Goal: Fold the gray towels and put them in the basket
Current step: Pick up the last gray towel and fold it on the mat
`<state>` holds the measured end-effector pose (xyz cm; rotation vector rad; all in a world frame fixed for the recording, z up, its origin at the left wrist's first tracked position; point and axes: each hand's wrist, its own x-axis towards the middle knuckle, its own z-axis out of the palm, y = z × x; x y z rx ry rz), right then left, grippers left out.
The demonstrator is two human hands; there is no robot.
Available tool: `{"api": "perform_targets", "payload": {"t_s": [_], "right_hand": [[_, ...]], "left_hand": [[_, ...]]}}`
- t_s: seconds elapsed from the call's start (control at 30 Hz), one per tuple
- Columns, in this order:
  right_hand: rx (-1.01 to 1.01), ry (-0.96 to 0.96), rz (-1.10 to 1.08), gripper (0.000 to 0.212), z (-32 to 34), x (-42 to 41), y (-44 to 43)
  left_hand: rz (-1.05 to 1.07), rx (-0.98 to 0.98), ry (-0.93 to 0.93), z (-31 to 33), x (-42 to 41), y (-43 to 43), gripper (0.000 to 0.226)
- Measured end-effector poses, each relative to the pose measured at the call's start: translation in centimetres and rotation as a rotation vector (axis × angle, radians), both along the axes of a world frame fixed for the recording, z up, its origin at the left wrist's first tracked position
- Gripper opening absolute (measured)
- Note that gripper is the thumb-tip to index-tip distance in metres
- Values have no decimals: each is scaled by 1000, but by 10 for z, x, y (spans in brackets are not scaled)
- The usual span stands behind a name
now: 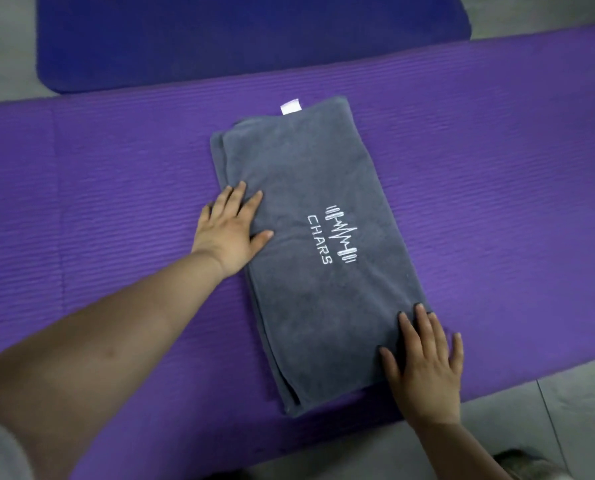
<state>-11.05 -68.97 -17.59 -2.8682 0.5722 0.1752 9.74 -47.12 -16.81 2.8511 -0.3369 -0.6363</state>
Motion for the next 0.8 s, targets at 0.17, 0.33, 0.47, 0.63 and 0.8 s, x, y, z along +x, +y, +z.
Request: {"api": "perform_targets", "payload": {"t_s": [0.17,0.33,0.47,0.63,0.8], "right_hand": [[39,-275,160,32,6,31,53],[-1,-10,328,68,10,42,126],[-14,19,323,53,12,46,126],[154,2,334,28,17,51,112],[323,75,195,35,37,56,91]], "left_hand": [[438,-492,-119,3,10,12,57],[699,-460,-22,7,35,7,63],[656,-253,-28,11,40,0,59],[615,-309,-30,8,43,-11,53],[752,-608,-9,16,53,-19,53]]}}
